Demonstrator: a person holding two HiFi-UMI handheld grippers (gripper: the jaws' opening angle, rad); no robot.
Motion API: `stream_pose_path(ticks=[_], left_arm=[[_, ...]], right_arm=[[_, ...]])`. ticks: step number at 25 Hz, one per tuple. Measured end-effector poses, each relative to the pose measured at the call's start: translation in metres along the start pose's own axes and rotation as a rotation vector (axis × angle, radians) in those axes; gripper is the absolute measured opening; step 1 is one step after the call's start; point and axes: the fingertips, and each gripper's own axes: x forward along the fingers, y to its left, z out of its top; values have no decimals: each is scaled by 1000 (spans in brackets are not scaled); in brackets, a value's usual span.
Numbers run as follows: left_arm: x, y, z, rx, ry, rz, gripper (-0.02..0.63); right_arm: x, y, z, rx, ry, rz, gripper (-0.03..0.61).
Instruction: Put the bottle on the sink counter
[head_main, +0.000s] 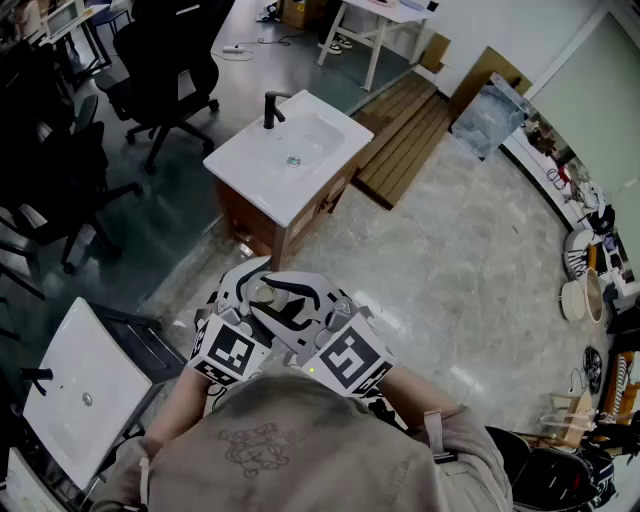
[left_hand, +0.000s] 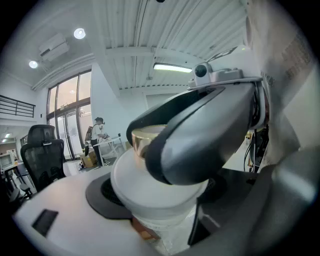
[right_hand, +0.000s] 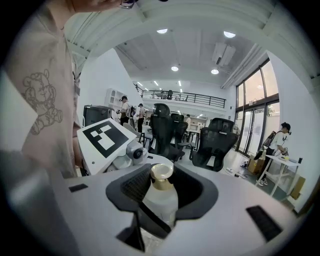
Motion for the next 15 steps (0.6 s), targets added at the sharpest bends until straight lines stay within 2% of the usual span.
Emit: stream_pose_path(ticks=[15], left_arm=[[22, -24, 3, 4, 29, -2, 334]], right_arm=[[-27, -6, -19, 44, -12, -5, 146]])
